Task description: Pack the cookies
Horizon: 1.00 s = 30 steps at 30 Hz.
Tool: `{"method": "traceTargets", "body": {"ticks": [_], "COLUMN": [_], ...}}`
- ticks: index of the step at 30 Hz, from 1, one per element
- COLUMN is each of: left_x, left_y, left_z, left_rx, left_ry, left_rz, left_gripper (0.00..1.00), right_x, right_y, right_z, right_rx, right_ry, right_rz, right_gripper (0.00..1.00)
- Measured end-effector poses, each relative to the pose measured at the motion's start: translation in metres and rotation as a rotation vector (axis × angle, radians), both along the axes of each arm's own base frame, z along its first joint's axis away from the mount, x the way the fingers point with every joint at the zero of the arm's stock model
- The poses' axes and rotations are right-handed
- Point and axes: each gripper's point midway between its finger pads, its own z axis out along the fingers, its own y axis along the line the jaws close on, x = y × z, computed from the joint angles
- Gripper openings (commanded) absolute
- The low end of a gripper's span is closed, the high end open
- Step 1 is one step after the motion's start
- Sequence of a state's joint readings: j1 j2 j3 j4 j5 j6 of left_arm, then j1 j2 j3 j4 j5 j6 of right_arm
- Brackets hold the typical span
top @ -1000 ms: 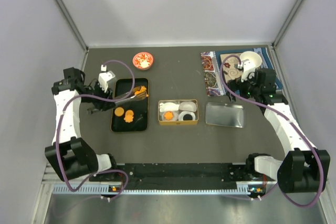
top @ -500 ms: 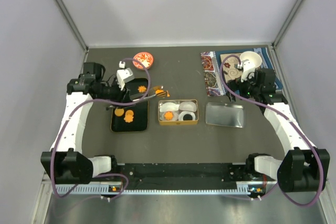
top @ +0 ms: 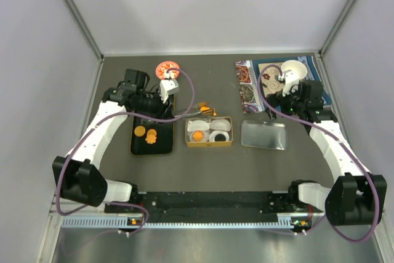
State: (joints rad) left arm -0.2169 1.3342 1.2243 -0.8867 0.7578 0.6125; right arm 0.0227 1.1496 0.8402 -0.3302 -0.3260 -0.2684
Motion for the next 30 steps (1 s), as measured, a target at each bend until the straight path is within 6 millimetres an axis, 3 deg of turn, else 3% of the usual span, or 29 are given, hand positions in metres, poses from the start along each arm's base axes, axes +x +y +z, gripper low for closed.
{"method": "traceTargets", "body": {"ticks": [15, 30], "left_x": [0.021, 0.024], "left_y": [-0.038, -0.051], "left_z": [-0.036, -0.064], "left_rx": [0.02, 0.037], "left_ry": [0.03, 0.072], "left_rz": [-0.027, -0.044], "left_gripper": [0.0, 0.0], "right_x": [0.0, 0.001], "right_y": [-0.001, -0.001], "right_z": [-0.002, -0.005], "right_rx": [-0.003, -0.004], "right_ry": [0.005, 0.014], "right_rz": [-0.002, -0.002], "right_gripper": [0.99, 0.99]}}
